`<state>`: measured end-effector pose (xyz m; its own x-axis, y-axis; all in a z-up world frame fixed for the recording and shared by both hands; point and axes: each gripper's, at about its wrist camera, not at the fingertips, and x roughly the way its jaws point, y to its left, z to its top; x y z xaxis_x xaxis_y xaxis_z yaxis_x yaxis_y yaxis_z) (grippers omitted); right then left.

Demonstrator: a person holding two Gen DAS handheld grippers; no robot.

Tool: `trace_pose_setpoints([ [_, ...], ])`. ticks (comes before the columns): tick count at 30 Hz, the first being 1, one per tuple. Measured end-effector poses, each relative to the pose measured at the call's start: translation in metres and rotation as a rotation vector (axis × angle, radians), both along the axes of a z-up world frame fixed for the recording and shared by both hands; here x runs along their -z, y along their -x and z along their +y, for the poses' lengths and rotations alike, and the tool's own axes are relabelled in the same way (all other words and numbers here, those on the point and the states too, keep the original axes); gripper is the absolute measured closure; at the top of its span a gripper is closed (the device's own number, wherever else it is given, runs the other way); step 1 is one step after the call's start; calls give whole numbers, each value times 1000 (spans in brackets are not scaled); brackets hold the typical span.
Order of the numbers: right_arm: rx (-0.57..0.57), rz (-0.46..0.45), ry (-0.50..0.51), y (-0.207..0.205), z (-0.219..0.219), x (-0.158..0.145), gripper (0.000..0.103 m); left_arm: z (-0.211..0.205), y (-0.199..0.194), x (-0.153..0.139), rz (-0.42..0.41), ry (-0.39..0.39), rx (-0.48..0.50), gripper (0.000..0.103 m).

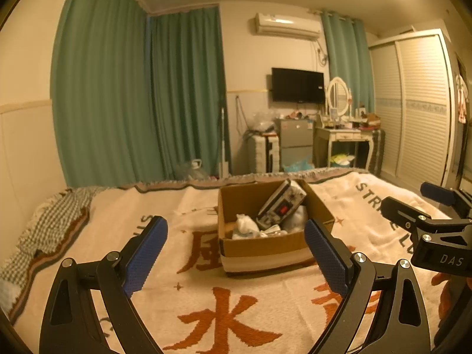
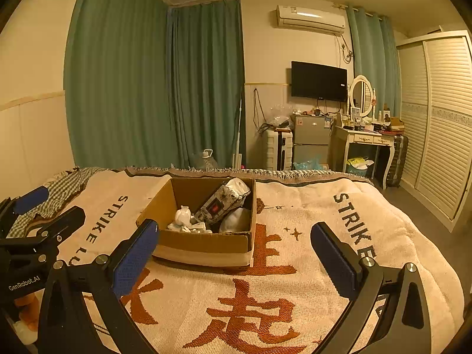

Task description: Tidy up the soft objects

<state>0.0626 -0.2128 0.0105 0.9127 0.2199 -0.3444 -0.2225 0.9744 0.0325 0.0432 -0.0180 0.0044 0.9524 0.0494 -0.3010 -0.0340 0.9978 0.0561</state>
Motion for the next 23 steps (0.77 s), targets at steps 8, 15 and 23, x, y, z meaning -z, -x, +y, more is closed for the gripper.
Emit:
trace_pose_setpoints([
  [8, 0, 3, 0, 0, 1, 1, 0, -1, 1, 1, 0, -5, -1, 8],
  [15, -1, 5, 0, -1, 1, 3, 0, -1, 1, 3, 2, -11, -4, 8],
  [23, 0, 9, -4, -1, -1, 3, 0, -1, 3, 5, 3, -10, -6, 8],
])
